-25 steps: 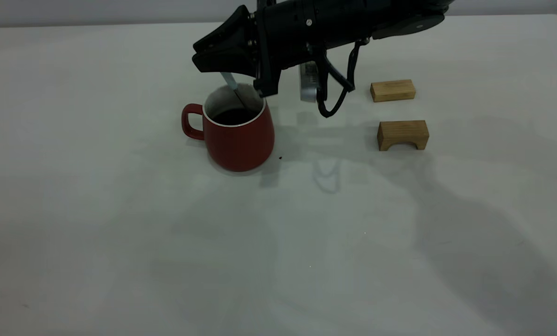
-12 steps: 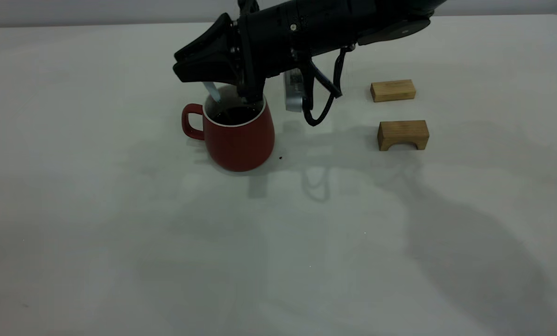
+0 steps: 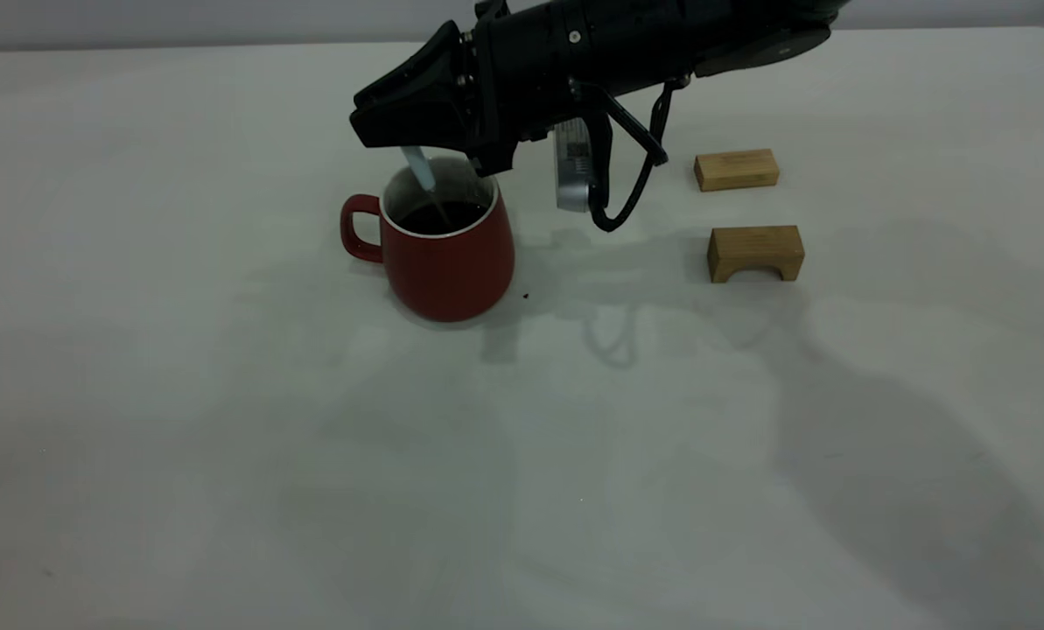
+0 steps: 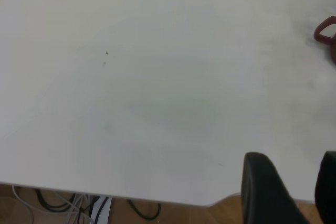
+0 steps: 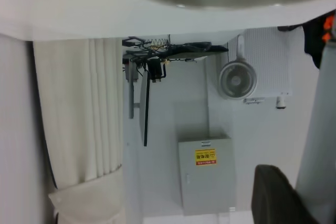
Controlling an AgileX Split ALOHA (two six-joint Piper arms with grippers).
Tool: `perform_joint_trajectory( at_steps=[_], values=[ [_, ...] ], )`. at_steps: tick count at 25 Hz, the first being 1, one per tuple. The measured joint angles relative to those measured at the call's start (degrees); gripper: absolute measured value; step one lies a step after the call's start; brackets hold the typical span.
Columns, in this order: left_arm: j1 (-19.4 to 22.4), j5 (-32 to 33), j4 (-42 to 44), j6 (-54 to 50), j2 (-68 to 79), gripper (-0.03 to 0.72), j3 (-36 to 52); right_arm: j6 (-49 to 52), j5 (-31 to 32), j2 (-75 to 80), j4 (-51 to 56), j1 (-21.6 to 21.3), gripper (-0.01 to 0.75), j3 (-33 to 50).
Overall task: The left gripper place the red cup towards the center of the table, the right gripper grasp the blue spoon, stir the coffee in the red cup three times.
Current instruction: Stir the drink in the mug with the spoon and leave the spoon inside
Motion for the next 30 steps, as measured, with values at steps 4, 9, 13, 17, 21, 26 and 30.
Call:
perform_joint_trajectory(
  at_steps=[4, 9, 13, 17, 21, 26, 30],
  values=[
    [0.00, 0.00, 0.00, 0.00, 0.00, 0.318, 0.00, -5.05, 0.01, 0.00, 1.45, 1.56, 0.136, 0.00],
    [0.00, 0.00, 0.00, 0.00, 0.00, 0.318, 0.00, -13.48, -0.05, 0.10, 1.76, 1.46, 0.136, 0.00],
    [0.00, 0.00, 0.00, 0.00, 0.00, 0.318, 0.00, -14.63, 0.76, 0.40, 1.63, -0.05, 0.136, 0.00],
    [0.00, 0.00, 0.00, 0.00, 0.00, 0.318, 0.00, -14.74, 1.93, 0.40, 0.49, -0.40, 0.136, 0.00],
    [0.00, 0.00, 0.00, 0.00, 0.00, 0.318, 0.00, -14.74, 2.04, 0.40, 0.85, -0.40, 0.136, 0.00],
    [0.00, 0.00, 0.00, 0.00, 0.00, 0.318, 0.00, -15.59, 2.04, 0.40, 1.38, -0.40, 0.165, 0.00],
    [0.00, 0.00, 0.00, 0.00, 0.00, 0.318, 0.00, -20.84, 2.27, 0.40, 0.89, -0.40, 0.294, 0.00]
  ],
)
